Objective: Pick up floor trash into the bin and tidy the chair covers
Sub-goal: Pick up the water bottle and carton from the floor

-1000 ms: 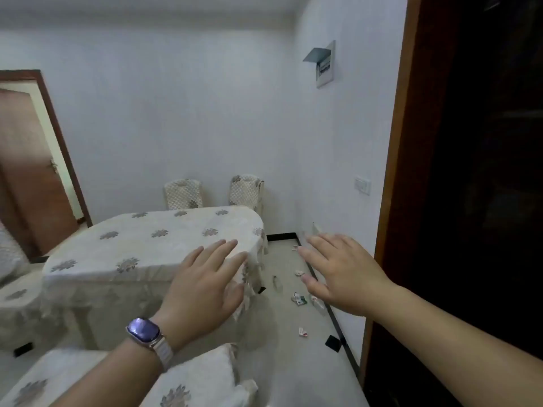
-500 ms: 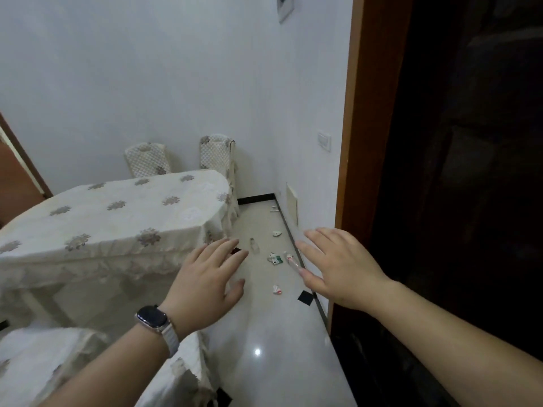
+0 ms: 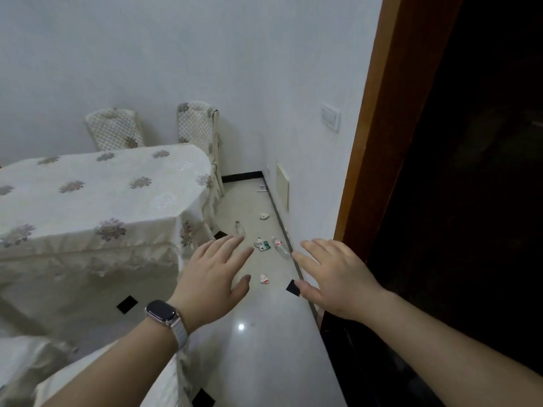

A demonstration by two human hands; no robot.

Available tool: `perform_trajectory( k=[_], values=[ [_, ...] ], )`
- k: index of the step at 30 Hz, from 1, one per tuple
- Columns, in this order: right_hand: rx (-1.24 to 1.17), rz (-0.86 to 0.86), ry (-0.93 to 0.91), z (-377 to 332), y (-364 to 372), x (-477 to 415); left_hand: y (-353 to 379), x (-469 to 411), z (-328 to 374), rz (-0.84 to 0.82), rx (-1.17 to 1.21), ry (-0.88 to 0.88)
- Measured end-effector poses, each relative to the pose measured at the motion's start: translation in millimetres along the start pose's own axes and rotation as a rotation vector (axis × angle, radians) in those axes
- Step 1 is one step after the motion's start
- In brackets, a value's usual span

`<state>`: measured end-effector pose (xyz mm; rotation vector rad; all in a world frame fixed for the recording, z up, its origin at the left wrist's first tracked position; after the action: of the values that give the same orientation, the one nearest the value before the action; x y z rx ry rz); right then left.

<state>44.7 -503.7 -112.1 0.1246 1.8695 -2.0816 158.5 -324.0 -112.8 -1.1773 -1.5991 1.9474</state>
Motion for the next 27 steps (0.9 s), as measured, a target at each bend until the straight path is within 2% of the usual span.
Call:
perform_trajectory(
  k=[9,13,17,22,27],
  values=[
    [0.168,0.024,-0.021,54,41,-121,60,-111,-100,0.017,0.086,-0.052],
    [0.203,0.005,-0.016,68,61,-156,76,-130,-132,-0.014,0.097,-0.091],
    [0.139,-0.036,-0.047,83,92,-196,88,-148,-160,-0.05,0.058,-0.138],
    [0.004,0.018,-0.138,100,134,-245,109,-171,-187,-0.072,0.033,-0.192],
    [-0.102,-0.005,-0.184,136,184,-300,133,-214,-215,-0.062,-0.046,-0.249]
  ],
)
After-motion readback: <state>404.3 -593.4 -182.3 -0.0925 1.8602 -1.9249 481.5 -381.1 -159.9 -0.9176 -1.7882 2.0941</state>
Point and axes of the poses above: each hand's wrist, its own x-axis away from the middle knuckle, its own y-axis out of the palm, z = x × y, the point moved 6 cm from there along -x, towards the middle knuckle, and after that the axes turned 10 degrees about -y, right-handed, at the moved point
